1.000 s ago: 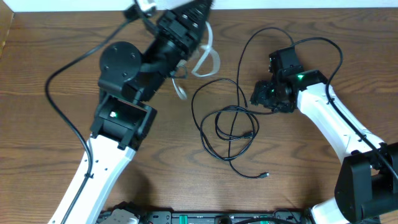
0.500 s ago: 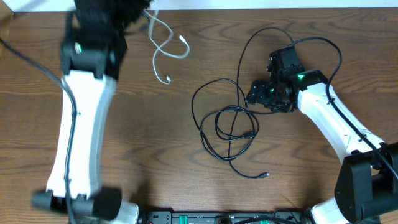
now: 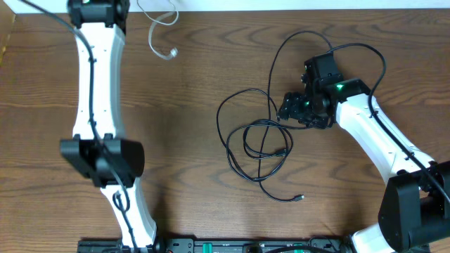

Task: Untangle cables
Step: 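Carry the white cable to the top-left corner with the left gripper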

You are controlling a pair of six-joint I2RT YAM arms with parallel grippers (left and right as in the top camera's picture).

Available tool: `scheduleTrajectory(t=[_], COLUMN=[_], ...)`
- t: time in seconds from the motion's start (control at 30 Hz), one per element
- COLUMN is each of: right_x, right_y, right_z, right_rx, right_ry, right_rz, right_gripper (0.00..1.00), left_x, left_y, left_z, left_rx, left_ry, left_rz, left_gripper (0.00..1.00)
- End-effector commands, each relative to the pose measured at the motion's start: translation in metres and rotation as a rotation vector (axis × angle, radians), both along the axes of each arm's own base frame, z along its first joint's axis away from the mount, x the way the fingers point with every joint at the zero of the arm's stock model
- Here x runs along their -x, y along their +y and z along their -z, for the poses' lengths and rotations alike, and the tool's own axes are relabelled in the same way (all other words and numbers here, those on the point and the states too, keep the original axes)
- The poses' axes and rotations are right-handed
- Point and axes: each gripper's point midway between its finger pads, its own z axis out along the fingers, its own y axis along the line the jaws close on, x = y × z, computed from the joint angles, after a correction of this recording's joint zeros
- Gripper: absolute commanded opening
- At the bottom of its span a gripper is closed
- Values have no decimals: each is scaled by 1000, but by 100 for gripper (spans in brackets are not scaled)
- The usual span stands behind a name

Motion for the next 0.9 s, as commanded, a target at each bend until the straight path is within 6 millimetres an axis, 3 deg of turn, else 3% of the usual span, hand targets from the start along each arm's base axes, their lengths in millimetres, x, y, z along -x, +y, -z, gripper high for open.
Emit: scheduleTrajectory(t=[0.0,0.13,0.27,0.37,0.4,0.5,0.57,0.73,0.87], right_x=[5,12,14,14,14,14,14,14,14], right_y=[5,5,4,4,4,4,4,4,4], right_z=[1,3,4,4,4,4,4,4,4], right_rx=[6,16,19,19,19,21,21,21,21], right_ry=[9,35,47,46,46,45,43,45,45], right_rz=[-50,-58,-59,-59,-59,-58,-58,-58,-58], right_gripper=[73,74,75,76,78,80,81,83,83], left_x=[-17,-40,-51,-44,-38,-20,-7,23,35], left_y=[16,54,134,206,229,290,324,383,399], left_z=[10,44,94,124,132,151,159,160,165], left_rx=[-70,-129,-280,-421,-476,-581,-607,-592,-583], left_ry=[-39,-28,66,150,181,259,292,321,352], left_rz=[-16,-77,-284,-453,-502,-589,-623,-709,-724], left_gripper=[8,8,8,11,16,74,91,92,93])
